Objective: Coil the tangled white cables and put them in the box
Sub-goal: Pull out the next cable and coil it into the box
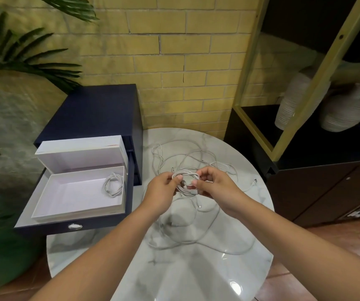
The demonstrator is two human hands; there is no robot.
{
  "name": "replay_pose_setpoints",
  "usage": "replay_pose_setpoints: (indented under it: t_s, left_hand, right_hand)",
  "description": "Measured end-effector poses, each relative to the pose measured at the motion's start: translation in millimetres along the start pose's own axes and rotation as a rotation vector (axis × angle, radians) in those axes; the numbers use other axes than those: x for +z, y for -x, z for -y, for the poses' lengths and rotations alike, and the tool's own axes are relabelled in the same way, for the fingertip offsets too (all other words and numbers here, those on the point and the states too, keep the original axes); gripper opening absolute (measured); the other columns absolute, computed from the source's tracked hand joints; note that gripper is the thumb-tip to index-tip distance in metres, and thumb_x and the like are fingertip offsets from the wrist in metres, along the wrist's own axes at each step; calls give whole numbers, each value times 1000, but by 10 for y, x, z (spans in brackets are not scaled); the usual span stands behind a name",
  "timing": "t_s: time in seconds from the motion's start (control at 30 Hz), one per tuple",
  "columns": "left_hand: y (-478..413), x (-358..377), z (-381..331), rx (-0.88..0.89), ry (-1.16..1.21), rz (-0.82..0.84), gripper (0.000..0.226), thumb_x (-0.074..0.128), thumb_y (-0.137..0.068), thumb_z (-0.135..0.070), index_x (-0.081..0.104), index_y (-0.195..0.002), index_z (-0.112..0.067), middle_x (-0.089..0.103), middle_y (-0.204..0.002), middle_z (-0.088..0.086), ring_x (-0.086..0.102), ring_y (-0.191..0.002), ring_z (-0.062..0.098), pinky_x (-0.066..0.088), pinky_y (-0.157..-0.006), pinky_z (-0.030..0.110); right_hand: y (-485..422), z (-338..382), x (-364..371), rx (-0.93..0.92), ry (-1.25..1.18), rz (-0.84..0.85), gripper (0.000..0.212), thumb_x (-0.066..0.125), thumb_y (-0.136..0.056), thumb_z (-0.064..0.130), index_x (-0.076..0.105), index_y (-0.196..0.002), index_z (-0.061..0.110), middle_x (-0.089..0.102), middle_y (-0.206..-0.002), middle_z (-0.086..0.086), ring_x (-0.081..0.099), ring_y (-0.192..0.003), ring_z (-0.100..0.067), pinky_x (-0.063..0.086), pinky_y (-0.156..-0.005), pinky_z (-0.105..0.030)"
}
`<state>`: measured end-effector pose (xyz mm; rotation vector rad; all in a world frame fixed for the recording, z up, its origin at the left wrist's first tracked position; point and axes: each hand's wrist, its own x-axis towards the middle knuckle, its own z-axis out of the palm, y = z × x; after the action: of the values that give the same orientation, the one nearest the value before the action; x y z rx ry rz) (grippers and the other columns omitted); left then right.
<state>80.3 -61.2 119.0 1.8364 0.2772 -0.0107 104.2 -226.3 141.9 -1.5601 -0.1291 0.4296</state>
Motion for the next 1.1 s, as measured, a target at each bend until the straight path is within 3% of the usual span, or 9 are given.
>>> replay_pose_setpoints:
  t_s: [0.17, 0.27, 0.4, 0.57, 0.7, 0.83, 1.0, 1.1]
  left_hand:
    - [57, 7, -47, -55, 204, 108, 21, 50, -99, -23, 65, -110, -12, 69, -86, 0, 64, -86, 14, 51, -87, 32]
    - [78, -8, -90, -69, 167, 139, 21, 50, -99, -26, 68, -98, -16, 72, -87, -4, 66, -84, 8, 51, -83, 28]
    - [99, -50, -132, -130, 204, 254, 24, 52, -98, -29, 70, -96, -15, 73, -91, -6, 65, -87, 4, 52, -89, 32]
    - [81, -100, -125, -220, 286, 380, 24, 53, -96, -29, 72, -90, -16, 67, -102, 4, 57, -98, 14, 45, -99, 41]
    - [72, -30, -137, -188, 255, 285, 26, 44, -101, -28, 59, -83, -16, 69, -79, -7, 60, -85, 12, 45, -91, 35]
    - [42, 9, -88, -102, 104, 126, 30, 39, -101, -35, 55, -83, -18, 62, -83, -2, 58, -87, 18, 46, -97, 41]
    - [86, -19, -123, 64, -52, 32, 32, 35, -103, -36, 54, -97, -10, 59, -83, -5, 56, -82, 10, 42, -74, 25]
    - [88, -38, -132, 97, -58, -25, 31, 34, -103, -34, 53, -98, -10, 56, -77, -6, 52, -73, 6, 40, -68, 24]
  right_hand:
    - [-45, -3, -35, -1, 110, 24, 9, 61, -91, 7, 62, -91, 15, 66, -85, -5, 59, -82, -19, 48, -64, -16]
    - [-47, -9, -55, -9, 153, 23, 6, 57, -95, 12, 63, -96, 13, 69, -87, -4, 63, -77, -9, 48, -65, -16]
    - [-44, 27, -98, -7, 168, 43, 11, 54, -97, 14, 62, -103, 10, 69, -83, 0, 63, -72, -4, 47, -63, -16]
    - [-30, 90, -131, -10, 211, 87, 9, 53, -98, 15, 61, -98, 16, 66, -79, 2, 61, -71, -5, 45, -59, -12]
    - [-38, 110, -116, 3, 235, 114, 10, 52, -98, 21, 62, -95, 21, 68, -83, 2, 61, -77, -6, 48, -67, -16]
    - [-74, 96, -102, 11, 231, 85, 14, 51, -99, 24, 65, -97, 21, 67, -82, 3, 61, -77, -9, 49, -71, -22]
    - [-94, 55, -59, -37, 205, 22, 11, 65, -90, 19, 60, -94, 10, 68, -83, -10, 62, -73, -15, 53, -72, -27]
    - [-94, 51, 25, -88, 259, 4, 16, 75, -81, 15, 61, -90, 12, 65, -81, 0, 63, -72, -15, 54, -77, -34]
